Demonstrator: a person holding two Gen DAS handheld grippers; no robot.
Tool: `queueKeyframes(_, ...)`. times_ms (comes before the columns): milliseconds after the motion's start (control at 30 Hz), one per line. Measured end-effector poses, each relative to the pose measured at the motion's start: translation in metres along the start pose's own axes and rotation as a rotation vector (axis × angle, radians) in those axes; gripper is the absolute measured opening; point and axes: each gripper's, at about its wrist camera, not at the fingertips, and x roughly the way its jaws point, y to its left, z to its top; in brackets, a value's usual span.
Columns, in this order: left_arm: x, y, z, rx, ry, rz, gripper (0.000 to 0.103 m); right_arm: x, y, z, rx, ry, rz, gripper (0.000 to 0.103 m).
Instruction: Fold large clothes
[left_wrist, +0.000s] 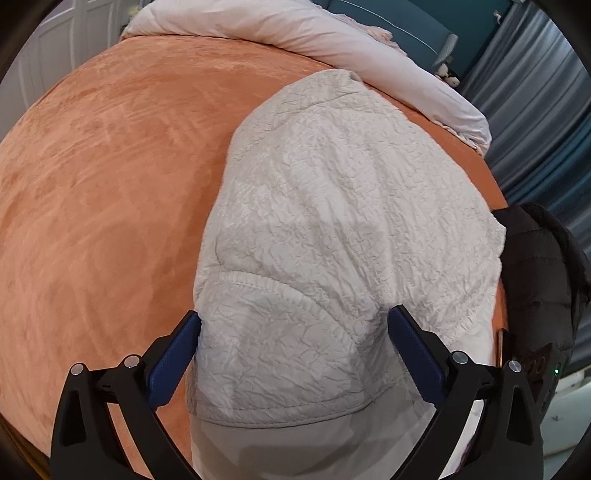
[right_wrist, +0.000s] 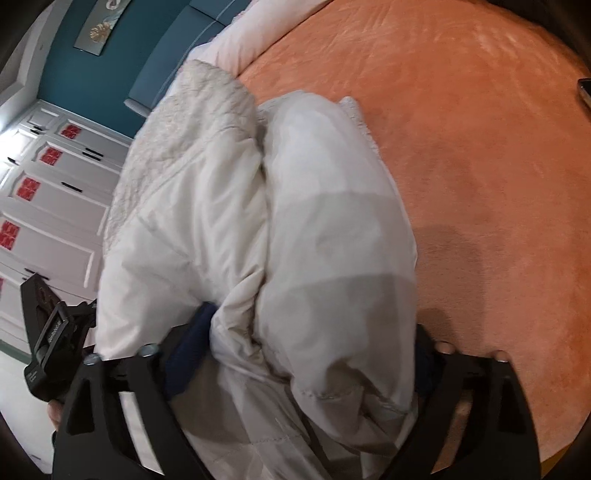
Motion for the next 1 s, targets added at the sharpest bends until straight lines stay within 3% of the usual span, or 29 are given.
queueKeyframes(33, -0.002, 0.000, 0.001, 0.001, 0.001, -0.018, 0.090, 0.000, 0.001, -0.002, 0.011, 0.003, 0.028, 0.067)
queueKeyframes(100, -0.007, -0.002, 0.002, 0.014, -0.003, -0.046, 0.076, -0.010, 0.001, -0.001, 0.009, -0.004, 0.045, 0.044)
queueKeyframes(133, -0.013, -0.003, 0.005, 0.032, -0.012, -0.067, 0.072, -0.015, 0.008, -0.001, -0.003, -0.017, 0.039, 0.037)
queueKeyframes(167, -0.018, -0.002, 0.007, 0.044, -0.021, -0.082, 0.061, -0.019, 0.013, -0.001, -0.011, -0.027, 0.039, 0.025)
queueKeyframes(267, -0.043, 0.003, 0.021, 0.088, -0.066, -0.143, 0.043, -0.033, 0.043, 0.002, -0.060, -0.078, 0.063, 0.017)
queueKeyframes(467, -0.103, 0.033, 0.059, 0.169, -0.211, -0.138, 0.032, -0.037, 0.142, 0.003, -0.258, -0.164, 0.123, 0.016)
queueKeyframes(633, -0.120, 0.085, 0.080, 0.190, -0.301, -0.047, 0.030, 0.023, 0.194, 0.001, -0.329, -0.114, 0.164, 0.017)
queueKeyframes(733, -0.067, 0.137, 0.080, 0.128, -0.211, 0.081, 0.031, 0.101, 0.193, -0.004, -0.304, -0.014, 0.067, 0.023)
queueKeyframes(767, -0.049, 0.154, 0.076, 0.087, -0.159, 0.108, 0.033, 0.121, 0.187, -0.010, -0.293, 0.022, 0.012, 0.040)
queueKeyframes(800, -0.045, 0.171, 0.067, 0.045, -0.174, 0.092, 0.035, 0.131, 0.181, -0.016, -0.281, 0.032, -0.002, 0.050)
queueKeyframes(867, -0.059, 0.176, 0.058, 0.046, -0.202, 0.076, 0.036, 0.122, 0.175, -0.025, -0.246, 0.016, 0.014, 0.050)
queueKeyframes(933, -0.082, 0.170, 0.054, 0.074, -0.215, 0.105, 0.036, 0.103, 0.178, -0.028, -0.241, 0.014, -0.063, 0.048)
queueKeyframes(1000, -0.105, 0.164, 0.052, 0.110, -0.252, 0.134, 0.037, 0.075, 0.192, -0.030, -0.274, -0.040, -0.140, 0.035)
